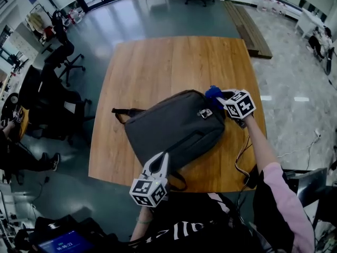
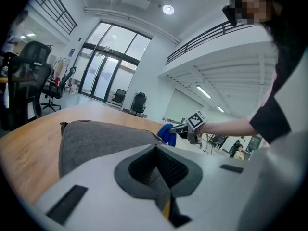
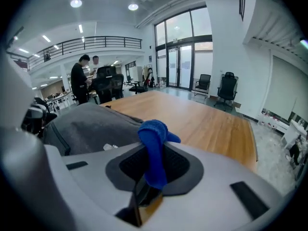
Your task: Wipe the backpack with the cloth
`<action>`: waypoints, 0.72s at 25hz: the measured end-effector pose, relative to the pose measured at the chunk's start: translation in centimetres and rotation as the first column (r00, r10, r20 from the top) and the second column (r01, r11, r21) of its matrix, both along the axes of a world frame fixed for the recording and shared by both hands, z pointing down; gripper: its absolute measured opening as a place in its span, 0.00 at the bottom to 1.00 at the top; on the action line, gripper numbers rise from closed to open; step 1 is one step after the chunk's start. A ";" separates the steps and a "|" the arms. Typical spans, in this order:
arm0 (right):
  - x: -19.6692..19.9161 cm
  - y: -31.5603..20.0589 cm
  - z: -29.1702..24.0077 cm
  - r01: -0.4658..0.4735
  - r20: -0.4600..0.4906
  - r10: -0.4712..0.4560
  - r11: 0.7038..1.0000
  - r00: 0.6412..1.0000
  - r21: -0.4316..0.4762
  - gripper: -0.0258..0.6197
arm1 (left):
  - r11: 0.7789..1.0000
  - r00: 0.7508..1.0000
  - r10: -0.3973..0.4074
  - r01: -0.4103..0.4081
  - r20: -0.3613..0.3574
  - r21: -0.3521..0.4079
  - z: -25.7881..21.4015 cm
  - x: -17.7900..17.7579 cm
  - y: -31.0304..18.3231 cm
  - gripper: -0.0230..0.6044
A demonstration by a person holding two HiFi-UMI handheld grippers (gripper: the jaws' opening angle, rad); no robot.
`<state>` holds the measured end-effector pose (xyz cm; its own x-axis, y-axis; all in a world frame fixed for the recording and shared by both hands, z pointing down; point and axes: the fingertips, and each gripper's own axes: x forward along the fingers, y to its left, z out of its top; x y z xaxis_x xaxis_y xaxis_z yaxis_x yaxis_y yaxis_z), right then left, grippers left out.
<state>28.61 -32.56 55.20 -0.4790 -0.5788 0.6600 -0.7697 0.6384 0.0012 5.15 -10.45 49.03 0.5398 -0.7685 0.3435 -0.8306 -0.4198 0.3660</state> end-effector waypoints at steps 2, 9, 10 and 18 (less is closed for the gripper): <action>0.2 1.1 1.0 0.020 -0.032 -0.021 1.000 0.999 -0.016 0.14 | 1.000 1.000 -0.009 0.009 0.001 -0.002 -0.1 -0.1 0.0 0.03; 1.5 6.2 3.1 -0.006 -0.004 0.006 0.997 1.000 -0.073 0.14 | 1.000 1.000 0.001 -0.001 -0.002 -0.005 -0.1 0.9 -0.2 0.03; 1.8 7.1 3.2 -0.013 0.002 0.014 0.997 1.000 -0.077 0.14 | 1.000 1.000 0.007 -0.007 -0.002 -0.003 -0.1 1.3 -0.2 0.03; 3.2 13.8 1.4 -0.108 0.132 0.113 0.993 0.985 -0.046 0.14 | 1.000 1.000 0.023 -0.023 -0.009 0.004 0.1 3.9 0.8 0.03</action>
